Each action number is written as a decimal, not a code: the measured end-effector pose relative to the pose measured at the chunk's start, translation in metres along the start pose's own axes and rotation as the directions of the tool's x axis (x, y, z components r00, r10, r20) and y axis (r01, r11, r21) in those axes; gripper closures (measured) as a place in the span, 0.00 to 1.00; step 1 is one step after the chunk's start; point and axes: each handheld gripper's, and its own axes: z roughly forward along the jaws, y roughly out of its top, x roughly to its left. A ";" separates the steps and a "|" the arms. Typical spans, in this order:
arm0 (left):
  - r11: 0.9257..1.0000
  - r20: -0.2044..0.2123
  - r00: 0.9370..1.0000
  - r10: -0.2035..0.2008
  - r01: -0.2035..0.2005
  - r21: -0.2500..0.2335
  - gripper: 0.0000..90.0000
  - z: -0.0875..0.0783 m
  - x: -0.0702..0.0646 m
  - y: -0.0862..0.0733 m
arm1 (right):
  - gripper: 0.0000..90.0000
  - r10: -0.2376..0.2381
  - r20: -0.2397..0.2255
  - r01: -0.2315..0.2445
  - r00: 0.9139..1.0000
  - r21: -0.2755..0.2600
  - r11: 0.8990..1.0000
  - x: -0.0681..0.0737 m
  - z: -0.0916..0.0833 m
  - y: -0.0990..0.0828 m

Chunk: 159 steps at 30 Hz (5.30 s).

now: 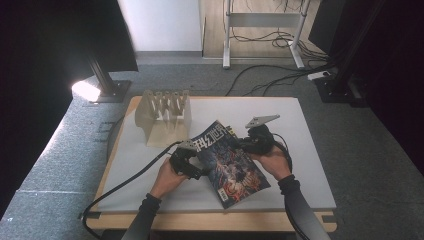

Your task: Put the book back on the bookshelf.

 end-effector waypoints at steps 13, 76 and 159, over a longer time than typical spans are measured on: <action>0.998 -0.052 0.996 -0.066 0.066 -0.002 0.18 0.004 0.005 0.009 | 0.90 -0.008 0.004 0.008 1.000 -0.009 1.000 0.001 -0.001 0.002; 0.955 -0.200 0.957 0.209 -0.244 -0.169 0.67 -0.093 -0.031 0.079 | 0.89 -0.059 0.059 0.067 0.997 -0.157 0.985 -0.006 -0.019 -0.006; 0.971 -0.320 0.932 -0.168 0.100 -0.218 0.92 -0.264 0.000 0.009 | 0.00 0.074 0.334 -0.102 0.940 0.069 0.992 -0.044 0.025 -0.146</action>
